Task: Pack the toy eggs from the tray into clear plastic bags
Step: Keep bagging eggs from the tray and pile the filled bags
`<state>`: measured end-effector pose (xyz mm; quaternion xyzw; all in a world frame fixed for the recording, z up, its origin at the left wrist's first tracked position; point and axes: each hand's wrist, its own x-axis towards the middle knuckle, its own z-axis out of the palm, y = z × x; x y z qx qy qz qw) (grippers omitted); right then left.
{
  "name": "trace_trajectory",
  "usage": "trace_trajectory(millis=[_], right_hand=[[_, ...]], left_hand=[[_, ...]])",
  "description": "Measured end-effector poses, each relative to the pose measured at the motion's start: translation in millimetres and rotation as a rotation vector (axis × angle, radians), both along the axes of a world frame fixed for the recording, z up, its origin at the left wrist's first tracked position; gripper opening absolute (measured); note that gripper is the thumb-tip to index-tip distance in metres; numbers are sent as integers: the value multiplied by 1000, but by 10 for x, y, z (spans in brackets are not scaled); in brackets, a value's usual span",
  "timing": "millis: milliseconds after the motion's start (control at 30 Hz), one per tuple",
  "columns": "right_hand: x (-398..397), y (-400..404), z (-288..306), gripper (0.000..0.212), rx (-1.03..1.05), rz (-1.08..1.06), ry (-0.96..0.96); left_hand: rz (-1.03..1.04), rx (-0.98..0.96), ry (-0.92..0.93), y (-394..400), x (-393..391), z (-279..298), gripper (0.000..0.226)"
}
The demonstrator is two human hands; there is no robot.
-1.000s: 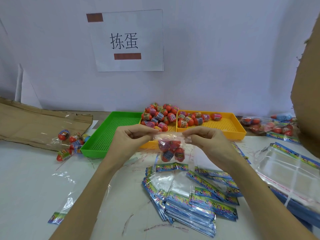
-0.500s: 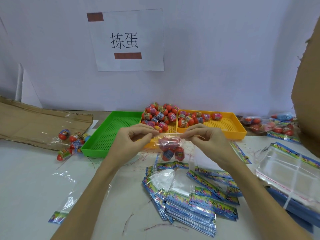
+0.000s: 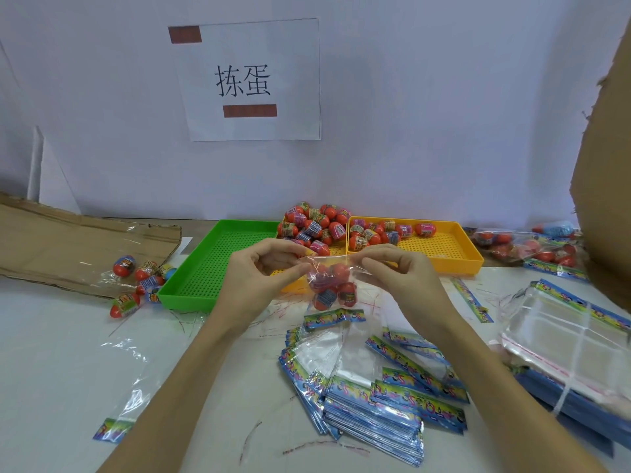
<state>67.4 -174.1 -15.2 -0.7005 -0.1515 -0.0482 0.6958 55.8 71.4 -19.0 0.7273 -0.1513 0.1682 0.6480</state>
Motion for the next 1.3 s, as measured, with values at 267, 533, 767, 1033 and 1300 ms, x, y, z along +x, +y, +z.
trace_trajectory(millis=[267,533,767,1033,1300], right_hand=[[-64,99,6,11,-58,-73,-19],[-158,145,119,27,-116,121,-128],[-141,134,150,24,-3,15,-91],[-136,128,90,10,-147,-21,13],[-135,117,130,10,42,1,137]], left_hand=[[-113,22,164,59,-8,29,31],[-204,85,134,-77,-106,131,41],[5,-7,144,-184,-81,78,16],[30,-187,261,-145,-85,107,23],[-100,-474,407,-159,-51,145,12]])
